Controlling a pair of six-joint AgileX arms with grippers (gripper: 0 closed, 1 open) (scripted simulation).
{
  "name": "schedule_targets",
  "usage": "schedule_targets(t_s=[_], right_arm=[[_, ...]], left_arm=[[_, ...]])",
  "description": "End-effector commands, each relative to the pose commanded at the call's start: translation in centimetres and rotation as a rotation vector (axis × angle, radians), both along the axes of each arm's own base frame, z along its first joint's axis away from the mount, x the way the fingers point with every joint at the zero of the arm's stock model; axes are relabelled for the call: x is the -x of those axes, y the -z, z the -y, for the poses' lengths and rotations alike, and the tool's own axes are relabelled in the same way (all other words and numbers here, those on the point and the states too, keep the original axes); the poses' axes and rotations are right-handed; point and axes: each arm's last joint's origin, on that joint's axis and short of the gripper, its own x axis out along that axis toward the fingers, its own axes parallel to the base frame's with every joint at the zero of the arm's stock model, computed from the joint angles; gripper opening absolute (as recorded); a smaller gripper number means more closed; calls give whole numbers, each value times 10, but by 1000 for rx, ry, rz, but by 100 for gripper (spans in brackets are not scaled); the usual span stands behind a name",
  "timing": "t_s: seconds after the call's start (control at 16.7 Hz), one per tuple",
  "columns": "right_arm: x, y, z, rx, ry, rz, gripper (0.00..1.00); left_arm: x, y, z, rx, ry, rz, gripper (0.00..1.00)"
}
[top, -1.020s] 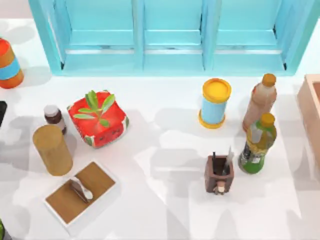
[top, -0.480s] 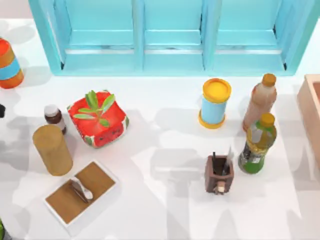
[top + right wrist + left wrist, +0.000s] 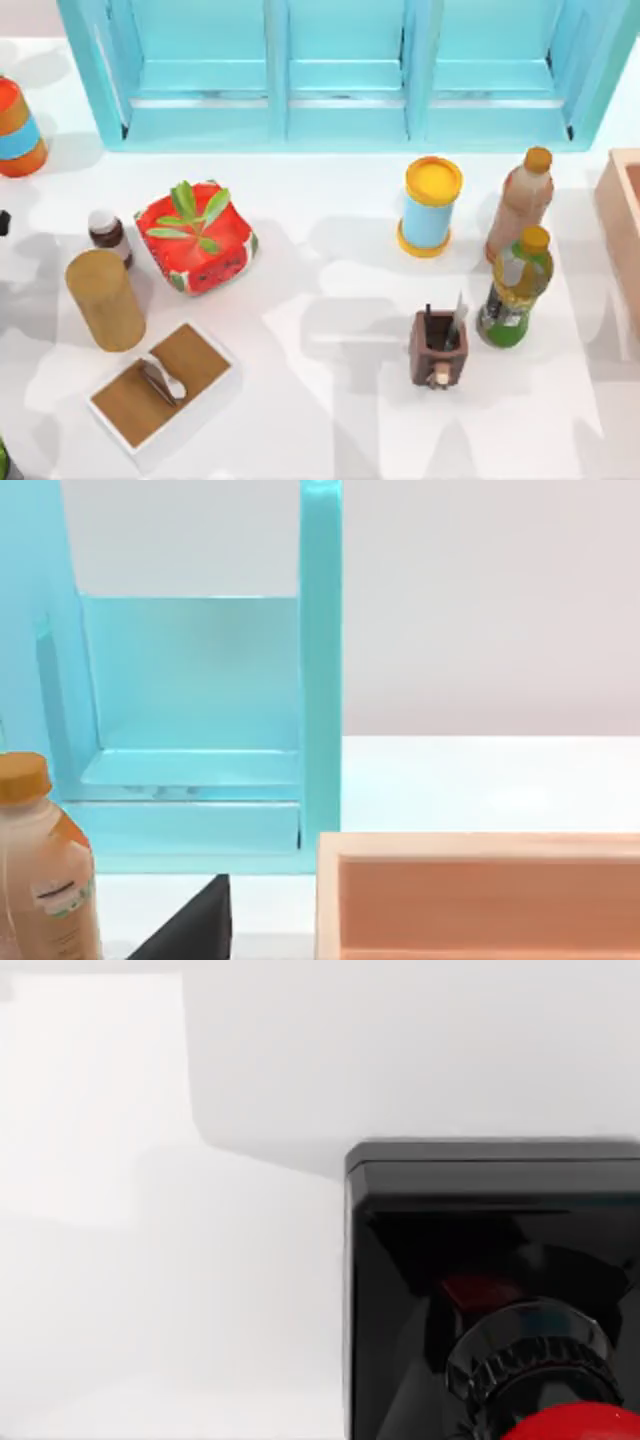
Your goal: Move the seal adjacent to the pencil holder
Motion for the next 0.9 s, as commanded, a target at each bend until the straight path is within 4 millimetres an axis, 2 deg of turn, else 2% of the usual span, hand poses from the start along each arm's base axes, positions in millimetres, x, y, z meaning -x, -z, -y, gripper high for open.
schedule_targets(t_s=[0.6,0.72,0.9], right_arm=[[0,0,0,0,0,0,100],[0,0,0,0,0,0,100],[0,0,0,0,0,0,100]], left_arm=[[-1,-1,2,0,4,1,0],[-6,-11,13,-1,9,5,0],[-17,-46,50,-1,21,8,0]])
